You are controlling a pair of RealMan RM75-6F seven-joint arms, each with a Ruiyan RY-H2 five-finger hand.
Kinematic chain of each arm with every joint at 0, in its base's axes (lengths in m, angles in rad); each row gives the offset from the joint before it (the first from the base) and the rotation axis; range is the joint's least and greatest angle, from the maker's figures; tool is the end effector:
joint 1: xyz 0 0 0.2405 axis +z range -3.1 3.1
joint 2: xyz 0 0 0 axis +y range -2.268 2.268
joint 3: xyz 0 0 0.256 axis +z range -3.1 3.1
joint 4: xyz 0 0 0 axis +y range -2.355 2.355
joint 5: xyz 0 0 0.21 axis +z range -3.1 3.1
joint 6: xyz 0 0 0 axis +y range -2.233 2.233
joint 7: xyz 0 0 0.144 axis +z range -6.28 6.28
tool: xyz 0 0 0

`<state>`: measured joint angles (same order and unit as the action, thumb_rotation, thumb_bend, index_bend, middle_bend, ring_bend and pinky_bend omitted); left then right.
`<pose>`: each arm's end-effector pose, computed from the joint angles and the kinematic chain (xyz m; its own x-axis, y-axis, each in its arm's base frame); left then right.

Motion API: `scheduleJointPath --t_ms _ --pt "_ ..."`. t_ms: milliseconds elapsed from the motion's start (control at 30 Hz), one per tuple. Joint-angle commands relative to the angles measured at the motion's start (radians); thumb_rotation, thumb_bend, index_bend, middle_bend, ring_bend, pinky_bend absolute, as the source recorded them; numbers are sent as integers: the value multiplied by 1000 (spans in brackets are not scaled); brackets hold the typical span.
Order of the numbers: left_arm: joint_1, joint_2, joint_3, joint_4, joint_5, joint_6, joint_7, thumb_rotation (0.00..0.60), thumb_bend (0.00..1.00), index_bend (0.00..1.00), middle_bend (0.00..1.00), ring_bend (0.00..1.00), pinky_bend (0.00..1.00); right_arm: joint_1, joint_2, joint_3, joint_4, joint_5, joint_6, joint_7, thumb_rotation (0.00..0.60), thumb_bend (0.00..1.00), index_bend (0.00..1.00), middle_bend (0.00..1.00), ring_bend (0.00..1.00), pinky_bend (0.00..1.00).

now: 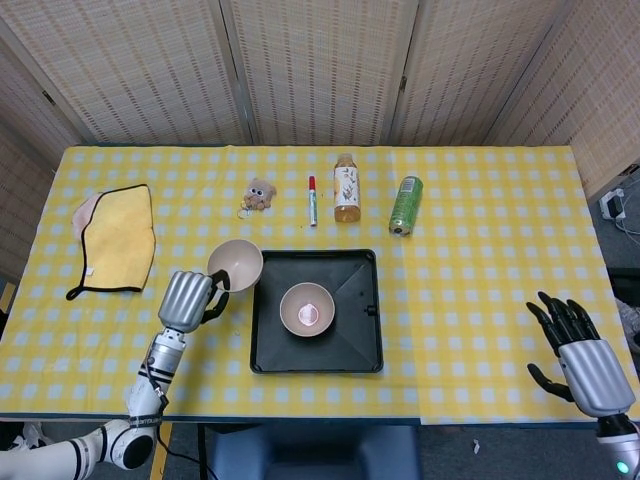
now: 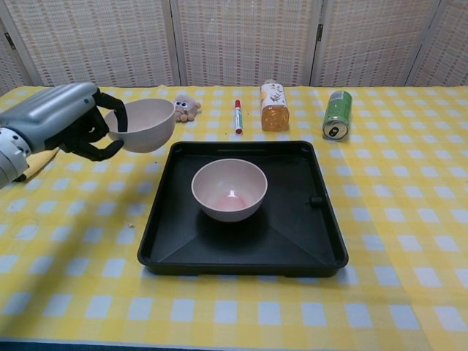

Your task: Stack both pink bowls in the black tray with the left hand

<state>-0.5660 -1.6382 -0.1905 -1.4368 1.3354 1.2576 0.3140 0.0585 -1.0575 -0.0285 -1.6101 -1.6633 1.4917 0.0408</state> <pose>-0.1632 0.3142 0.0012 0.3433 0.0030 0.9392 0.8898 -0.3212 -0.3242 -0.3057 -0.1547 0.1597 0.4294 -0.0857 0.8990 -0.8986 -0.1396 0.4159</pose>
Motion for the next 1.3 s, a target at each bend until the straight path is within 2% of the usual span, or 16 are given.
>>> scheduleJointPath --t_ms 33,267,567,933,1300 --pt "4 19 1 -100 14 31 82 600 494 621 1000 1000 1000 3 -2 -9 -1 -21 1 -2 600 319 0 0 0 0" --pt "-11 -7 6 -201 13 23 141 600 494 620 1000 1000 1000 -14 9 -20 3 -54 49 30 600 319 0 0 0 0" --pt "-50 -92 7 -196 17 -5 187 600 494 620 1000 1000 1000 -48 31 -29 13 -81 127 81 600 318 0 0 0 0" --pt "-103 -213 14 -95 -4 -73 205 600 494 620 1000 1000 1000 -72 44 -32 29 -85 170 113 600 319 0 0 0 0" --pt "-106 -244 15 39 17 -62 162 600 494 620 1000 1000 1000 -80 47 -26 33 -66 170 119 600 319 0 0 0 0"
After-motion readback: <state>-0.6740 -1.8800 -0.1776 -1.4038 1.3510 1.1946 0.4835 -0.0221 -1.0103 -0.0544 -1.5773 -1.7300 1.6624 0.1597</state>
